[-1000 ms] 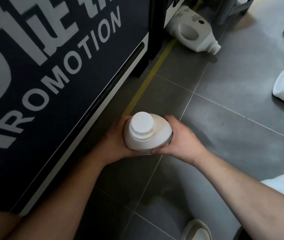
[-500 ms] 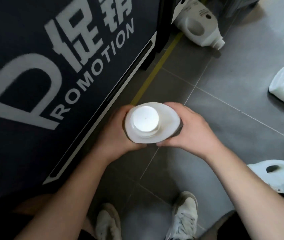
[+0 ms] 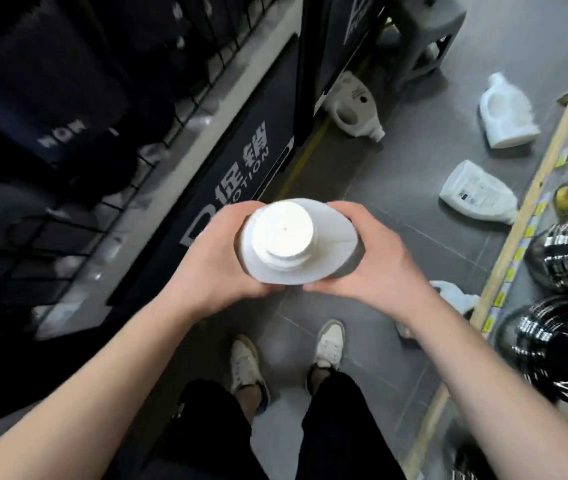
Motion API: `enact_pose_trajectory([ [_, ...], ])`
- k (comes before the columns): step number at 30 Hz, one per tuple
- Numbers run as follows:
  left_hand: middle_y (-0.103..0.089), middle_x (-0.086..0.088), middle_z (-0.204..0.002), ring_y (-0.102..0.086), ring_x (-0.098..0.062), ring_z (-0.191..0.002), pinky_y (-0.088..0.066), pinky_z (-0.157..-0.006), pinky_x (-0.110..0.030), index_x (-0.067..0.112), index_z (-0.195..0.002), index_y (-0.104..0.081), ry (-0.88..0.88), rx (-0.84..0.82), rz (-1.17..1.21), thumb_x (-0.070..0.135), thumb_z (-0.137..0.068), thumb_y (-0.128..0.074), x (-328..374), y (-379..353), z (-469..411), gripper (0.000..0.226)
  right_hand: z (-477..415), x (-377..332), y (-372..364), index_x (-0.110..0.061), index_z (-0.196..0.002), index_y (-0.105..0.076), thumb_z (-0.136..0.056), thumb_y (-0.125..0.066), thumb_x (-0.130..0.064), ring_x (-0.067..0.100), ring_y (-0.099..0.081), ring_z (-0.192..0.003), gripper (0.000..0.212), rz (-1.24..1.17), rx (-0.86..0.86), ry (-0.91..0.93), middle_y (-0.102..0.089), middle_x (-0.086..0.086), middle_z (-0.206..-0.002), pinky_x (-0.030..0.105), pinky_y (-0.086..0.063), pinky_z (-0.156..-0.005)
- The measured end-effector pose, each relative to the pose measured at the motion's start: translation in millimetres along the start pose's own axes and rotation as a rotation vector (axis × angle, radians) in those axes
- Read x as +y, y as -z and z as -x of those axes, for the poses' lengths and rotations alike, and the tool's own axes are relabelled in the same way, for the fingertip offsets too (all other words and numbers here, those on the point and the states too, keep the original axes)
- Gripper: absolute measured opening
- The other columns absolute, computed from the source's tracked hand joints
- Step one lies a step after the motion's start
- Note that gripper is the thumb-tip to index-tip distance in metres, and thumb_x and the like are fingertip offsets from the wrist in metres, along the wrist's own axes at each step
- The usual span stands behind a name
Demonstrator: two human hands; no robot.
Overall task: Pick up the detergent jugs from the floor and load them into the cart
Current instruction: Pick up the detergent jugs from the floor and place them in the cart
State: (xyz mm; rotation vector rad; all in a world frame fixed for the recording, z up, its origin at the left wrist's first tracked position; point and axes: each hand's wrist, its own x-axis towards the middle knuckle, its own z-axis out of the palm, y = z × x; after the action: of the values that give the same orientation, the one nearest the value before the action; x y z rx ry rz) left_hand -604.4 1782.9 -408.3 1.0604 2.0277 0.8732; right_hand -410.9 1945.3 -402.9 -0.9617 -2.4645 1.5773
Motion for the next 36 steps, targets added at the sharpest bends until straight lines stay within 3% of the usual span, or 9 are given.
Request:
enact_pose_trajectory([
  [3, -0.069, 0.015, -0.119, -0.067, -0.003, -0.111, -0.057, -0.091, -0.04, 0.038, -0.123, -0.061, -0.05, 0.021, -0.044, 0.032, -0.055, -0.102, 63, 41, 28, 0.08, 34, -58, 28, -0.062, -0.121, -0.049, -0.052, -0.104, -0.037, -0.014, -0.054, -0.12, 0.091, -0.01, 0.055, 0.077, -0.06, -0.038, -0.127, 0.004, -0.04, -0.091],
  [8, -0.061, 0.03, -0.124, -0.06, 0.011, -0.115, -0.048, -0.094, -0.015, 0.071, -0.116, -0.05, -0.207, 0.162, -0.035, 0.026, -0.054, -0.104, 148, 92, 84, 0.094, 81, -138, 63, -0.055, -0.126, -0.051, -0.05, -0.103, -0.041, -0.006, -0.057, -0.123, 0.094, 0.005, 0.186, 0.287, -0.062, -0.031, -0.129, 0.005, -0.04, -0.095],
  [13, -0.062, 0.016, -0.138, -0.058, -0.006, -0.131, -0.048, -0.113, -0.042, 0.06, -0.135, -0.049, -0.297, 0.207, 0.02, 0.043, -0.051, -0.104, 187, 125, 119, 0.101, 112, -194, 85, -0.039, -0.132, -0.056, -0.05, -0.102, -0.046, -0.002, -0.058, -0.126, 0.095, -0.005, 0.233, 0.401, -0.065, -0.022, -0.132, 0.013, -0.043, -0.102],
  [15, -0.061, 0.013, -0.14, -0.057, -0.009, -0.134, -0.047, -0.114, -0.046, 0.062, -0.134, -0.049, -0.34, 0.212, 0.058, 0.044, -0.05, -0.102, 193, 133, 126, 0.101, 118, -208, 89, -0.036, -0.134, -0.058, -0.049, -0.102, -0.05, 0.004, -0.06, -0.127, 0.097, 0.004, 0.245, 0.436, -0.066, -0.021, -0.131, 0.019, -0.045, -0.105],
  [17, -0.06, 0.01, -0.143, -0.055, -0.013, -0.137, -0.045, -0.116, -0.05, 0.058, -0.137, -0.049, -0.36, 0.224, 0.081, 0.04, -0.05, -0.103, 195, 139, 132, 0.103, 123, -219, 90, -0.039, -0.133, -0.057, -0.048, -0.101, -0.054, 0.005, -0.06, -0.126, 0.097, 0.003, 0.253, 0.468, -0.067, -0.021, -0.129, 0.017, -0.045, -0.103],
  [22, -0.061, 0.011, -0.142, -0.057, -0.01, -0.135, -0.046, -0.115, -0.048, 0.059, -0.132, -0.051, -0.356, 0.226, 0.13, 0.038, -0.049, -0.102, 197, 149, 141, 0.1, 125, -238, 92, -0.045, -0.131, -0.056, -0.047, -0.1, -0.051, 0.006, -0.061, -0.126, 0.095, 0.009, 0.242, 0.466, -0.067, -0.021, -0.129, 0.016, -0.046, -0.102],
  [27, -0.062, 0.015, -0.138, -0.058, -0.006, -0.131, -0.048, -0.113, -0.041, 0.066, -0.127, -0.052, -0.346, 0.249, 0.168, 0.044, -0.043, -0.099, 189, 161, 150, 0.098, 119, -251, 82, -0.036, -0.132, -0.06, -0.047, -0.103, -0.043, 0.009, -0.062, -0.125, 0.096, 0.025, 0.213, 0.483, -0.068, -0.017, -0.129, 0.019, -0.048, -0.102],
  [36, -0.06, 0.018, -0.135, -0.057, -0.008, -0.13, -0.049, -0.111, -0.045, 0.056, -0.133, -0.053, -0.346, 0.347, 0.13, 0.033, -0.049, -0.105, 159, 192, 186, 0.102, 109, -287, 45, -0.034, -0.133, -0.06, -0.048, -0.104, -0.046, 0.013, -0.062, -0.126, 0.096, 0.031, 0.127, 0.535, -0.069, -0.014, -0.129, 0.028, -0.049, -0.105],
])
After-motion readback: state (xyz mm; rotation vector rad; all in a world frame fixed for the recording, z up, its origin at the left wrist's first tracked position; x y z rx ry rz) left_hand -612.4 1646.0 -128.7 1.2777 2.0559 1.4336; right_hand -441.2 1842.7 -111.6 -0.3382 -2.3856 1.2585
